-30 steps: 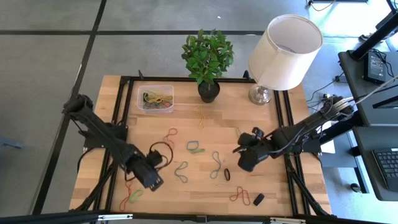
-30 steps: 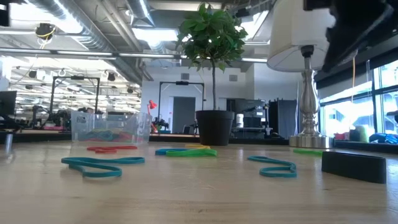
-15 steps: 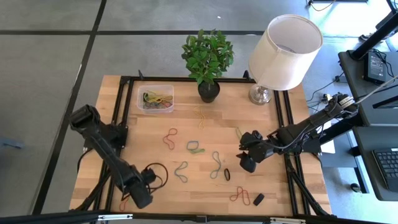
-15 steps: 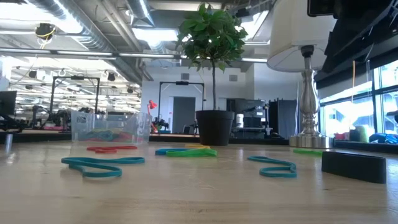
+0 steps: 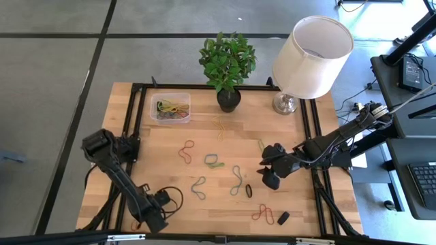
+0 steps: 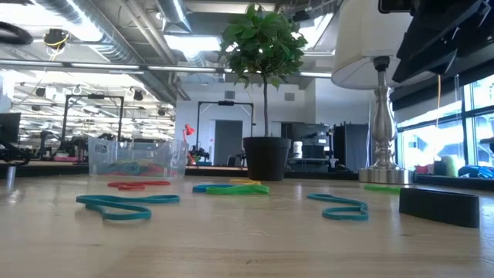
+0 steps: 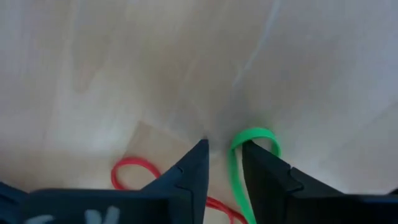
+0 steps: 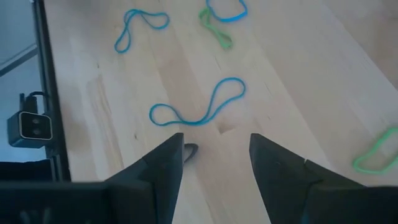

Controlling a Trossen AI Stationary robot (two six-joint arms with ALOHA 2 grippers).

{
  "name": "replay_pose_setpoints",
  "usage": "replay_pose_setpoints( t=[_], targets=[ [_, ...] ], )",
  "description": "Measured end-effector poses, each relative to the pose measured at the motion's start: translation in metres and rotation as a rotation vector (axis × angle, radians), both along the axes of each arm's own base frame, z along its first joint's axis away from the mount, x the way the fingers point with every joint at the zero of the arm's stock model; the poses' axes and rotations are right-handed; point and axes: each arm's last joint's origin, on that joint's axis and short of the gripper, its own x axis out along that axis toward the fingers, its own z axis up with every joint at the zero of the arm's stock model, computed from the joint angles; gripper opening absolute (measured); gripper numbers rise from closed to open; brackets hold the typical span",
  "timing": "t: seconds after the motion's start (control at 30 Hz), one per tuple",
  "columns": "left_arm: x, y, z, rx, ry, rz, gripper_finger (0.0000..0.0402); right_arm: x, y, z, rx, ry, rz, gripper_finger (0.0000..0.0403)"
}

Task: Pick and place rubber bands into bin
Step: Put the green rubber band into the transparent bin

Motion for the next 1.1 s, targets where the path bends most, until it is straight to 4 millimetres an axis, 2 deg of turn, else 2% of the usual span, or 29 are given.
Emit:
replay_pose_setpoints(
  t=[0.17,0.23,0.3,0.5,0.63,0.83,0.97,1.1],
  targets=[
    [0.002,-0.002,-0.005,-0.02,0.015,-0.035,0.0051,0.001,0.001,0.001,0.006,-0.016,0.004,0.0186],
    [0.004,-0.001,-0.003,-0.031,0.013,-0.015,0.0017,0.001,0.001,0.001,0.007,-0.019,0.004,0.0186],
    [0.005,0.002,0.003,-0.044,-0.003,0.001,0.0006,0.001,0.001,0.001,0.007,-0.02,0.004,0.0186],
    [0.008,0.028,0.047,-0.025,-0.118,0.043,0.0002,0.002,0.001,0.001,0.008,-0.021,0.004,0.0186],
    [0.008,0.063,0.084,0.04,-0.228,0.048,0.0002,0.004,0.002,0.003,0.023,-0.048,0.003,0.0186],
    [0.008,0.134,0.126,0.191,-0.31,0.084,0.0002,0.008,0.004,0.008,0.06,-0.114,0.002,0.0186],
    [0.015,0.19,0.141,0.216,-0.311,0.115,0.0002,0.009,0.005,0.009,0.066,-0.128,0.003,0.0186],
    [0.021,0.247,0.147,0.29,-0.286,0.112,0.0002,0.01,0.002,0.008,0.057,-0.117,-0.007,0.0186]
  ],
)
